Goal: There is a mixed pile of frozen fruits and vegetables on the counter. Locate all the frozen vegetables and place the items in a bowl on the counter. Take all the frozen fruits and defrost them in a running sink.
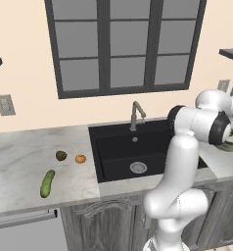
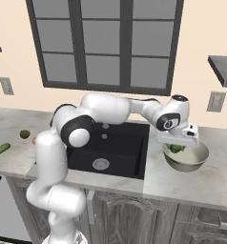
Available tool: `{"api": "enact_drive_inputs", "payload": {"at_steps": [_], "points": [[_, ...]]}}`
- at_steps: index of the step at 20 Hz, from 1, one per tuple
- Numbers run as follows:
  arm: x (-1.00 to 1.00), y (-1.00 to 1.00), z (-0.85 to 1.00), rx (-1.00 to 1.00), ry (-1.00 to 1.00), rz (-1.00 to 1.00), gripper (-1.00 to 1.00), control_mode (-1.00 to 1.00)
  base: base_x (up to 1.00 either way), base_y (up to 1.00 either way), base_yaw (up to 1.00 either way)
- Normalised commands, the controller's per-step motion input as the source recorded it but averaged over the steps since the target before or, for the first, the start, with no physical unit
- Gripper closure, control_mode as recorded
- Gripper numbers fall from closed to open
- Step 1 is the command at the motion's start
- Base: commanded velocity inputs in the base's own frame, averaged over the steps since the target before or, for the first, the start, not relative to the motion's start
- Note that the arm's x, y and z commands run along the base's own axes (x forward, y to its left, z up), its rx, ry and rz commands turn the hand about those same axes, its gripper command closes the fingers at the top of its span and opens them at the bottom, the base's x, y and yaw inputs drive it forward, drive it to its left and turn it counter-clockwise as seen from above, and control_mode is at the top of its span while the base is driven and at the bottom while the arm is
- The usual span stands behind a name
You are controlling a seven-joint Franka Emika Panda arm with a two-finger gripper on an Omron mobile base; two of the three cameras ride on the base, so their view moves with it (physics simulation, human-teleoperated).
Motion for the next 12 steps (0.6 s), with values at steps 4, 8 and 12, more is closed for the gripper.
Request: {"api": "enact_drive_inputs", "payload": {"at_steps": [4, 8, 12], "points": [[0.04, -0.15, -0.31, 0.01, 0.04, 0.0, 1.0, -1.0, 0.0, 0.0, 0.0], [0.0, -0.13, -0.25, 0.01, 0.01, 0.0, 1.0, -1.0, 0.0, 0.0, 0.0], [0.0, -0.01, -0.19, 0.01, 0.02, 0.0, -1.0, -1.0, 0.0, 0.0, 0.0]]}}
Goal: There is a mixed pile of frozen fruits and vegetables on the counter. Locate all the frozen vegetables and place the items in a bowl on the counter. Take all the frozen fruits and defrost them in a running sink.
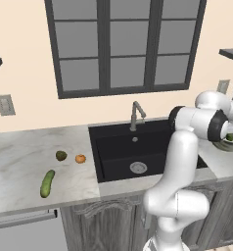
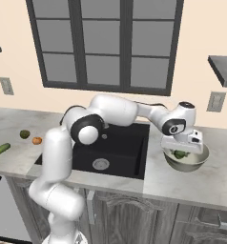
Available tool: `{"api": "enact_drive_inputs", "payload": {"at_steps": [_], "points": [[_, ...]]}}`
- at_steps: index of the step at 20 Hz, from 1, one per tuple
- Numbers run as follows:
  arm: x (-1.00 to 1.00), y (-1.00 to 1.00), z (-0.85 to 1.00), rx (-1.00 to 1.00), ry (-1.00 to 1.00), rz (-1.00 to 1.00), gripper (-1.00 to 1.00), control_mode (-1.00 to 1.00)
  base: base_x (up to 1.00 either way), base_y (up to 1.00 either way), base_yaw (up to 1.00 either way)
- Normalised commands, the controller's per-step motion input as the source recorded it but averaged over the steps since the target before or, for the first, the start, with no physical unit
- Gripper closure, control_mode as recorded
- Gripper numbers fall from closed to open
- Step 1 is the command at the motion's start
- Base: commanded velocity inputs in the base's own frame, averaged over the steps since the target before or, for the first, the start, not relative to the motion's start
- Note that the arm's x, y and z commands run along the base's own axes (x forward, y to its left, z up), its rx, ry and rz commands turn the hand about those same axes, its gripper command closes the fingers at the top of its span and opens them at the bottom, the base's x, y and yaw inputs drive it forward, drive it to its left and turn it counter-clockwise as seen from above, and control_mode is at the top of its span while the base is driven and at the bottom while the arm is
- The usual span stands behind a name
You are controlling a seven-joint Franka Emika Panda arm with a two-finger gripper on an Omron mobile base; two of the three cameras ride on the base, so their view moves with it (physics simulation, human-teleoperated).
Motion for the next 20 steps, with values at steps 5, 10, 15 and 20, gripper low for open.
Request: {"api": "enact_drive_inputs", "payload": {"at_steps": [5, 10, 15, 20], "points": [[-0.01, 0.0, 0.01, 0.0, 0.0, 0.0, -1.0, -1.0, 0.0, 0.0, 0.0], [-0.04, 0.09, 0.14, -0.03, 0.0, -0.02, -1.0, -1.0, 0.0, 0.0, 0.0], [-0.07, 0.12, 0.26, 0.0, -0.02, -0.03, -1.0, -1.0, 0.0, 0.0, 0.0], [-0.15, 0.15, 0.45, 0.02, -0.04, -0.02, -1.0, -1.0, 0.0, 0.0, 0.0]]}}
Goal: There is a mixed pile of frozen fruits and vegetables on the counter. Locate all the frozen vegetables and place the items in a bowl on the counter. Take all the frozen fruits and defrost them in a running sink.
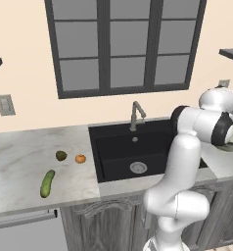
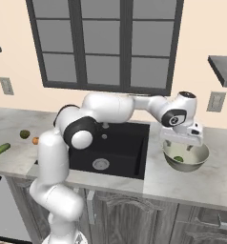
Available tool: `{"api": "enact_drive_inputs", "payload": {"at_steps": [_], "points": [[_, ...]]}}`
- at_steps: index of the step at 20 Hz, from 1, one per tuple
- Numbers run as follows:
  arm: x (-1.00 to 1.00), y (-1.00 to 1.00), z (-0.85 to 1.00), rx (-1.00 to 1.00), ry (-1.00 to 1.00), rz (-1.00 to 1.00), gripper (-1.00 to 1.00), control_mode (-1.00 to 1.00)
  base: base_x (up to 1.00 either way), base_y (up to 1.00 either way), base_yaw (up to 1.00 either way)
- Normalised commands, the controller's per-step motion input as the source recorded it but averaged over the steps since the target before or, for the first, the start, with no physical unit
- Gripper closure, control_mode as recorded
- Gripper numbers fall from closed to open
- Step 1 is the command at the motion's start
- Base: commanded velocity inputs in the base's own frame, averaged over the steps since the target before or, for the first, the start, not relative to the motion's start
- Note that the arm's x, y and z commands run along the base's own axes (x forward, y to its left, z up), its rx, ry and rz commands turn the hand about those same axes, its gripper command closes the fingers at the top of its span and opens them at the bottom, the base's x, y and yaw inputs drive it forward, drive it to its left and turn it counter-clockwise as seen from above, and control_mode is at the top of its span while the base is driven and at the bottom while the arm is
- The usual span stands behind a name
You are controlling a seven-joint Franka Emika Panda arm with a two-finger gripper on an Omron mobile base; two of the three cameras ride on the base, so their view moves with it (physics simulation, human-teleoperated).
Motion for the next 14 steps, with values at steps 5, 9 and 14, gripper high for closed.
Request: {"api": "enact_drive_inputs", "payload": {"at_steps": [5, 9, 14], "points": [[-0.19, 0.21, 0.41, 0.04, -0.03, 0.0, -1.0, -1.0, 0.0, 0.0, 0.0], [-0.07, 0.35, 0.35, 0.02, 0.01, 0.03, -1.0, -1.0, 0.0, 0.0, 0.0], [0.0, 0.5, 0.21, 0.0, 0.06, 0.06, -1.0, -1.0, 0.0, 0.0, 0.0]]}}
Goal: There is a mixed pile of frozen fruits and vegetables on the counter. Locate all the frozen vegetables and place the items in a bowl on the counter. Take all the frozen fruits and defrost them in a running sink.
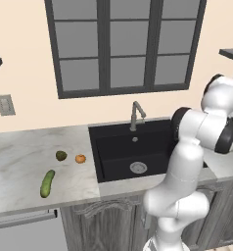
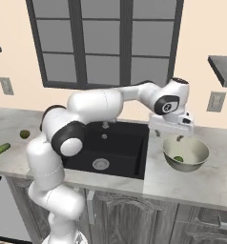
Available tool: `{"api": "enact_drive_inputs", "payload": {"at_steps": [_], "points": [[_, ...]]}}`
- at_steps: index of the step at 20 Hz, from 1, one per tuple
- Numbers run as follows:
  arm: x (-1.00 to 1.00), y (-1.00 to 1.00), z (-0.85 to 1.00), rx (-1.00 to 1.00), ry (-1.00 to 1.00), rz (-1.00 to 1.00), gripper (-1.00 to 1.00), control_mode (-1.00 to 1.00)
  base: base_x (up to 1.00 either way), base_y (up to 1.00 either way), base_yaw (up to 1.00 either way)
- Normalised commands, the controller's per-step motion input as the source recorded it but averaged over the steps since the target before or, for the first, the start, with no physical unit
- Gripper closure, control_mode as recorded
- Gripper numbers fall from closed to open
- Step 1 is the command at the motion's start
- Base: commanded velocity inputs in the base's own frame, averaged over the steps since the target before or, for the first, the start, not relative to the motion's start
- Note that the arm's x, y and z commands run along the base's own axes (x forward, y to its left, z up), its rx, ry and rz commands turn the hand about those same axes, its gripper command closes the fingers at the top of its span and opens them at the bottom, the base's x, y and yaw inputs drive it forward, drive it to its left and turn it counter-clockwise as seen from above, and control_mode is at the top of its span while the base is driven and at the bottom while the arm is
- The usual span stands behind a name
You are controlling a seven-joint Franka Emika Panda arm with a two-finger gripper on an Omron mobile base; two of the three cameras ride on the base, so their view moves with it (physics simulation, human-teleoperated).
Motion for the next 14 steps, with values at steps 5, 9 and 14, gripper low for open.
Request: {"api": "enact_drive_inputs", "payload": {"at_steps": [5, 9, 14], "points": [[0.0, 0.55, 0.03, -0.02, 0.06, 0.07, -1.0, -1.0, 0.0, 0.0, 0.0], [0.0, 0.57, 0.0, 0.0, 0.04, 0.04, -1.0, -1.0, 0.0, 0.0, 0.0], [-0.04, 0.56, -0.11, 0.05, -0.01, 0.01, -1.0, -1.0, 0.0, 0.0, 0.0]]}}
